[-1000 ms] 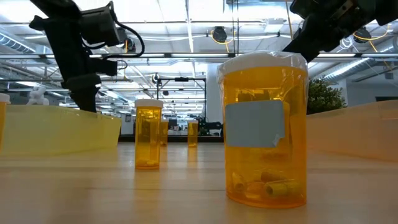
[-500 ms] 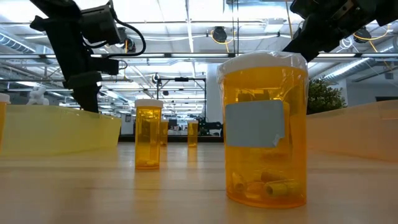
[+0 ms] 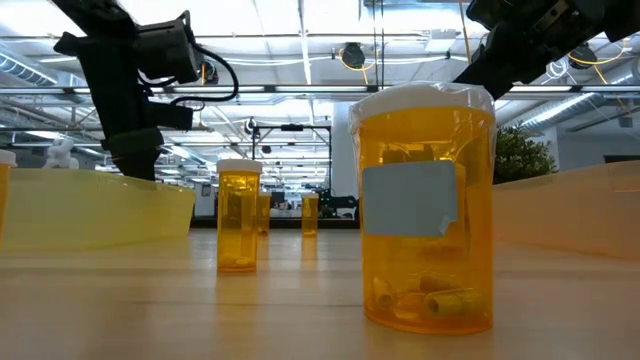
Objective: Pick and place medicine bottles into bin by pill shape (circle, oval)
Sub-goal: Put the small orange pill bottle into the yellow bin
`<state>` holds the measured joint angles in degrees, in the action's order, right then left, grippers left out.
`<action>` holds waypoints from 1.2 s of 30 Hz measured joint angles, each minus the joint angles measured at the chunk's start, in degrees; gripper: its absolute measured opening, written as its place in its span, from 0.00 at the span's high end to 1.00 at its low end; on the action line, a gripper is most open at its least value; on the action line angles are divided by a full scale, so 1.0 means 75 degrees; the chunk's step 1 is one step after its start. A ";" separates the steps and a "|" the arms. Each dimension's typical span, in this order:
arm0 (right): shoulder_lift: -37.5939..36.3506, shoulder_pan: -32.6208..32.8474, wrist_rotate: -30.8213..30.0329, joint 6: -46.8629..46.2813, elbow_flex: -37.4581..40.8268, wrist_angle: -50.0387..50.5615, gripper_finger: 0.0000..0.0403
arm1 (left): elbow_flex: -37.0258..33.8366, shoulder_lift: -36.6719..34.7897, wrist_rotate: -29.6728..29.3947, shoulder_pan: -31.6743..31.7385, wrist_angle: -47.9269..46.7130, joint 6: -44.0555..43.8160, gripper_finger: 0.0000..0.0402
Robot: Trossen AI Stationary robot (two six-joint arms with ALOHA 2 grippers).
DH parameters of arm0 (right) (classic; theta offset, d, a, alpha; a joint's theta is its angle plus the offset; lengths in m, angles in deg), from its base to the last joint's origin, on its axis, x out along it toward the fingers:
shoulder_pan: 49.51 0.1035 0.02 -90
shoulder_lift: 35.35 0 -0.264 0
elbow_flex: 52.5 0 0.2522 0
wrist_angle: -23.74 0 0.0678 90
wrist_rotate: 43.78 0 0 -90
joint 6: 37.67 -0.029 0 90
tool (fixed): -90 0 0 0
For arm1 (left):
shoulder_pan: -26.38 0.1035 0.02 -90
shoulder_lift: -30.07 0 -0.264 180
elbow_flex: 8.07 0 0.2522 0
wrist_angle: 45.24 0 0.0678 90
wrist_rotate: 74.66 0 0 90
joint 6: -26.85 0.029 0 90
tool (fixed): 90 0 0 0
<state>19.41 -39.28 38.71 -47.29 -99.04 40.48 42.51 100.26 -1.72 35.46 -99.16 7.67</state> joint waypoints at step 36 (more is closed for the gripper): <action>0.0000 0.0002 -0.0023 0.0096 0.0000 0.0059 1.00 | 0.1177 -0.0137 -0.0280 -0.0167 -0.1065 -0.0463 0.44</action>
<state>19.41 -39.27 38.54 -46.57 -99.04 40.92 51.34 99.24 -3.82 34.20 -107.15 4.19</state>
